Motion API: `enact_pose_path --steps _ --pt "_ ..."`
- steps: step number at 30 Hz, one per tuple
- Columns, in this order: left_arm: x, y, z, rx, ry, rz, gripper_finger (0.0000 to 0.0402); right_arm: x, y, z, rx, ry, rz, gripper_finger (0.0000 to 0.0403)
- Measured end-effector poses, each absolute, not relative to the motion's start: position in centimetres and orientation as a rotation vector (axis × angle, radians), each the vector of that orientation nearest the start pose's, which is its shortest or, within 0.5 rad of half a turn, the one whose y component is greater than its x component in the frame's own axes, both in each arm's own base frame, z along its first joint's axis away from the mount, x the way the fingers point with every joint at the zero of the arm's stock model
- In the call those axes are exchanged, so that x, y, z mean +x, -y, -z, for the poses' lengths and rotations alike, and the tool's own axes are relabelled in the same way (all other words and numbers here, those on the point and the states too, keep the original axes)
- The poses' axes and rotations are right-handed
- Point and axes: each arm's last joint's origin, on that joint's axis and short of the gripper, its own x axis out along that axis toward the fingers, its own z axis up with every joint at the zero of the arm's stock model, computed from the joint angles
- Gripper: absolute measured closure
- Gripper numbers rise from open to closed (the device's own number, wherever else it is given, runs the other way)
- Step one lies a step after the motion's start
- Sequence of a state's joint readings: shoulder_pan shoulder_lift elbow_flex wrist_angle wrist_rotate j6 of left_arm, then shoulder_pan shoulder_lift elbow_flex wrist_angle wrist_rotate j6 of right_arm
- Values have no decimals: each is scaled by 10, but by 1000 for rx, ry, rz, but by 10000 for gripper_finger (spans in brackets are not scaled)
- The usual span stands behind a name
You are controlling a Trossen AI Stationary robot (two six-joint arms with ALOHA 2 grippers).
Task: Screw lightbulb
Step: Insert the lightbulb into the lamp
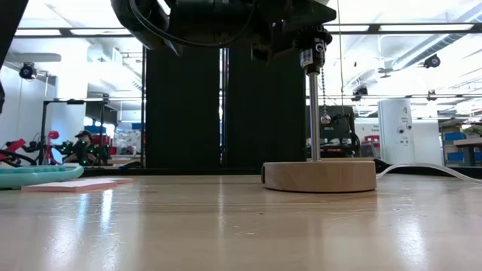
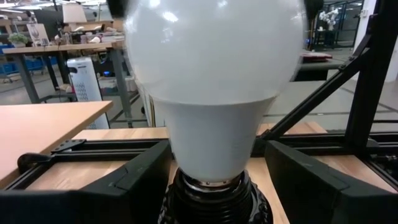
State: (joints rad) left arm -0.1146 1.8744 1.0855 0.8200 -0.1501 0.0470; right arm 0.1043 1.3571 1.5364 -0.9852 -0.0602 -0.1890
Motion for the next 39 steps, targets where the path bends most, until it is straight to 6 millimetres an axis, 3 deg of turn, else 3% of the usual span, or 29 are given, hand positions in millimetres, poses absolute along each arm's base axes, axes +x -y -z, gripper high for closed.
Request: enact_pose_path --steps 13,29,39 --pt "408 43 -229 42 35 -36 151 261 -29 -393 -162 -800 -217 136" --pt "407 42 -227 20 2 -45 151 261 -28 -393 23 -817 -90 138" --pt "407 41 -227 26 1 -83 151 261 -29 -393 -4 -818 -87 135"
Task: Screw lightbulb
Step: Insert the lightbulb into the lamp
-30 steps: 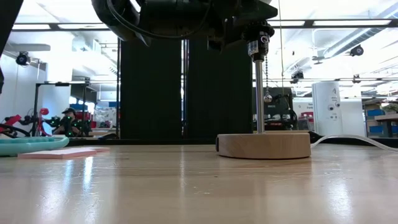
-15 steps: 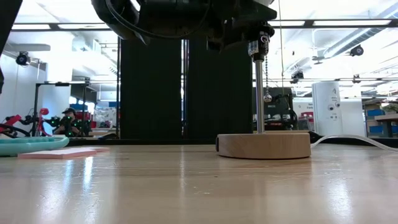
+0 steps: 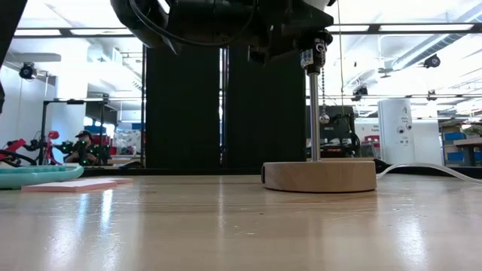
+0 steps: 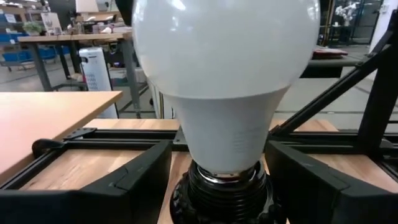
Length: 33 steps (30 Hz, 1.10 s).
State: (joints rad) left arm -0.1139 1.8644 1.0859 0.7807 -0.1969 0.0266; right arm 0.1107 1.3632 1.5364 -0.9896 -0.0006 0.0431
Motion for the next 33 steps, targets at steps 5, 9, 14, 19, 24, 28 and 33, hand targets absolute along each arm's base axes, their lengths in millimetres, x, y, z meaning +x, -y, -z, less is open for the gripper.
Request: enact_pose_path --steps 5,9,14,19,24,28,33 --pt "404 46 -231 76 -27 -60 150 261 -29 -393 -49 -815 -108 139" --pt "401 46 -231 78 -74 -58 150 261 -29 -392 -54 -817 -109 132" --pt "399 46 -229 78 -75 -57 150 261 -29 -392 -54 -817 -109 129" --pt "399 45 -228 47 -76 -62 150 261 -29 -392 -54 -817 -108 136" --pt "398 49 -227 30 -76 -64 135 261 -29 -392 -56 -817 -109 141" --pt "396 53 -229 38 -91 -70 111 261 -29 -392 -63 -816 -112 135" --pt "386 56 -236 96 -179 -82 85 261 -29 -392 -70 -816 -115 129"
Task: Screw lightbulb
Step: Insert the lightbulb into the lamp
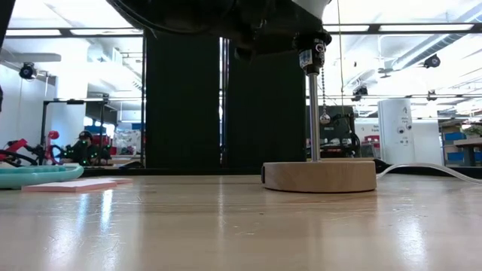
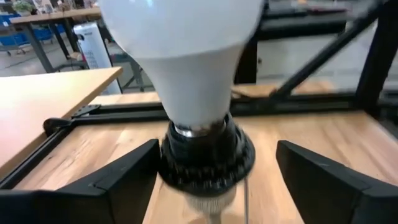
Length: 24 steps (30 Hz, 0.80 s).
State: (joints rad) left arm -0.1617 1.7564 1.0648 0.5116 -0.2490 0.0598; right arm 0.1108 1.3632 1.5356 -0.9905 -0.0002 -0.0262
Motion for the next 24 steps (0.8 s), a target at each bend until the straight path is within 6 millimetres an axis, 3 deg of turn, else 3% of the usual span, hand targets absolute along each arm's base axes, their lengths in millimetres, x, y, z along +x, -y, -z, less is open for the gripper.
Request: enact_pose_path --steps 7,13,17,24 --pt "381 60 -237 90 -210 -79 79 261 -29 -392 -79 -816 -121 136" --pt "380 59 -207 58 -186 -95 79 261 -29 -392 -81 -816 -121 129" --pt "380 52 -201 28 -55 -118 79 261 -29 -392 -82 -817 -122 130" --pt "390 37 -186 5 -58 -70 79 261 -29 -392 -96 -815 -128 139"
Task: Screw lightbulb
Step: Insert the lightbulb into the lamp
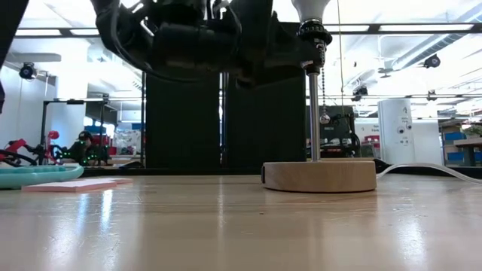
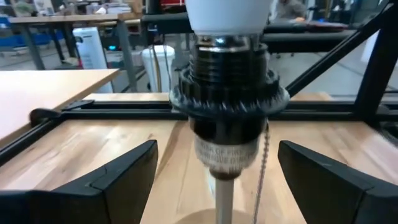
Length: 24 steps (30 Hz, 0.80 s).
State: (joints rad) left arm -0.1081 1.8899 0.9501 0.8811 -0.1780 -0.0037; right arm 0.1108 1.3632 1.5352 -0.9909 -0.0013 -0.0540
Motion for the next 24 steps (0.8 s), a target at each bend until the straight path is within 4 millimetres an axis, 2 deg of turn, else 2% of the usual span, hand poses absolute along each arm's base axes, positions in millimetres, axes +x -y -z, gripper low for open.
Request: enact_pose_path --steps 8,14,24 --pt "391 31 -189 36 -25 -48 79 261 -29 -392 -104 -814 -132 131" --pt "393 15 -187 20 -30 38 89 261 -29 -392 -116 -811 -139 137" --pt "394 11 -189 26 -21 118 176 261 -29 -393 -148 -807 -155 129"
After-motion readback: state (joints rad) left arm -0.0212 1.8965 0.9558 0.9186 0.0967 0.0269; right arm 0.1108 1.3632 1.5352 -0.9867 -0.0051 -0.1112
